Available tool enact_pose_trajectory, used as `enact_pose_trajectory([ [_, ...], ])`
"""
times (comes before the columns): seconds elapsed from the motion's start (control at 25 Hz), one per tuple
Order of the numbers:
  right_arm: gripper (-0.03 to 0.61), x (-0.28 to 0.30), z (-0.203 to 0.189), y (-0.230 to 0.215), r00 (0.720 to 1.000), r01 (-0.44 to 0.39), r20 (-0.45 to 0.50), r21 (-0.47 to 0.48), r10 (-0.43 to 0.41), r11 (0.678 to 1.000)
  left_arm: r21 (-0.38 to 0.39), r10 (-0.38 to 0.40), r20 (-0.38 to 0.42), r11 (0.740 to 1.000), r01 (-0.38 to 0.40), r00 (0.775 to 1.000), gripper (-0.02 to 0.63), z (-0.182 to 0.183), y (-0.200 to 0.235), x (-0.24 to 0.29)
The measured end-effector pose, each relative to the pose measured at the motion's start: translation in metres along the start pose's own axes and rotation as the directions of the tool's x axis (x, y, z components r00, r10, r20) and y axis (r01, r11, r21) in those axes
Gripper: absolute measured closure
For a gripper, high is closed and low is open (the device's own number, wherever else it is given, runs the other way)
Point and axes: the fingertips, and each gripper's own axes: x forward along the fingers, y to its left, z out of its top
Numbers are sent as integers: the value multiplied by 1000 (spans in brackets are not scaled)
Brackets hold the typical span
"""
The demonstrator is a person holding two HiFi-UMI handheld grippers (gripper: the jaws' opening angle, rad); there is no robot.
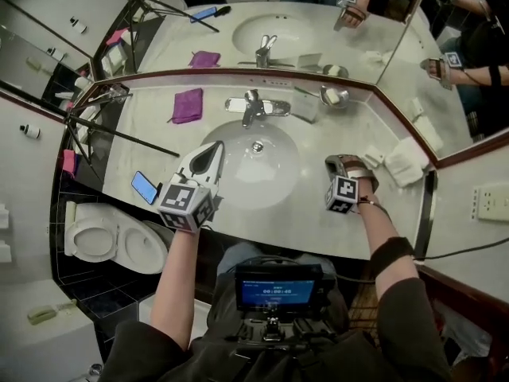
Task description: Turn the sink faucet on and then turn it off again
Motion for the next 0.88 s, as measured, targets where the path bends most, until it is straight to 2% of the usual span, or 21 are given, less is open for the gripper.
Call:
enact_pose_trajectory([
  [0.12,563,-11,10,-8,998,65,-18,153,-63,986,48,-36,-5,998,36,999,612,-10,20,4],
  [0.2,563,-14,18,-9,994,108,-34,261,-102,959,81,-62,3,995,61,998,612,-8,32,8],
  [0.36,562,-17,43,-1,983,181,-81,439,-162,880,155,-123,26,981,118,992,612,-1,57,10],
  [0.48,561,-12,74,5,975,221,-95,568,-203,793,239,-175,6,956,169,984,612,-8,82,7],
  [0.6,561,-3,111,9,966,234,-86,693,-244,682,329,-220,-6,921,209,976,612,-13,102,5],
  [0.68,561,2,137,8,961,223,-72,775,-269,592,358,-228,16,910,208,973,612,-9,111,2],
  [0.72,561,3,148,6,957,212,-63,818,-282,535,371,-236,24,904,210,972,612,-8,114,0],
  [0.88,557,12,176,-5,938,147,-51,955,-344,259,396,-269,35,888,234,962,612,-9,123,-9],
])
